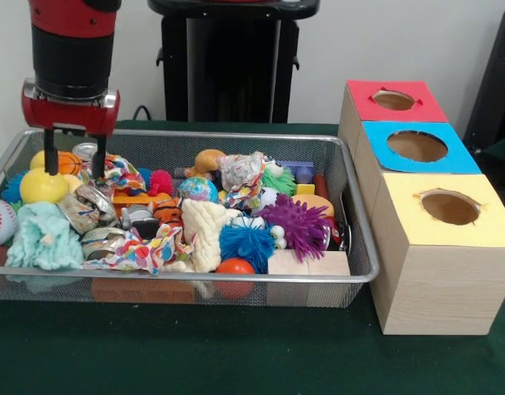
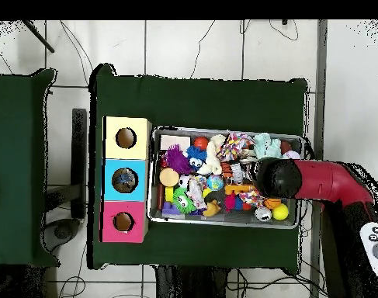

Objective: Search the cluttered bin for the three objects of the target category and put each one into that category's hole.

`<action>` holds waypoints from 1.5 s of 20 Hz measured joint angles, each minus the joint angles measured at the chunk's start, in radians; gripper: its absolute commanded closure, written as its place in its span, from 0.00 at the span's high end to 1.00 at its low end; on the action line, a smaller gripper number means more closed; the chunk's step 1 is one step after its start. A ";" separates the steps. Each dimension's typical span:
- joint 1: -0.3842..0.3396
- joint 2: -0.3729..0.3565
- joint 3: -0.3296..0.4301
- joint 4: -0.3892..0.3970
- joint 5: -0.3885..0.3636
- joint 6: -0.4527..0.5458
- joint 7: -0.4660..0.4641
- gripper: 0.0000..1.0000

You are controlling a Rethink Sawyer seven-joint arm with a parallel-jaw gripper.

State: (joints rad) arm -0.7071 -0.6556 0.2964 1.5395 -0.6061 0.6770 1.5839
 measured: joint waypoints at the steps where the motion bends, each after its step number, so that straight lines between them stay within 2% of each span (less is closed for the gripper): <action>1: 0.000 -0.005 0.003 0.000 0.001 0.004 0.000 1.00; 7: -0.002 -0.009 0.027 -0.024 0.000 0.013 0.000 1.00; 12: -0.012 0.057 0.052 -0.070 -0.001 0.013 0.000 1.00; 17: -0.039 0.155 0.079 -0.120 -0.001 0.013 0.000 1.00; 22: -0.062 0.198 0.100 -0.152 -0.022 0.013 -0.002 1.00; 30: -0.096 0.220 0.135 -0.205 -0.049 0.013 -0.033 1.00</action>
State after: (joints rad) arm -0.8030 -0.4358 0.4316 1.3344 -0.6551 0.6898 1.5506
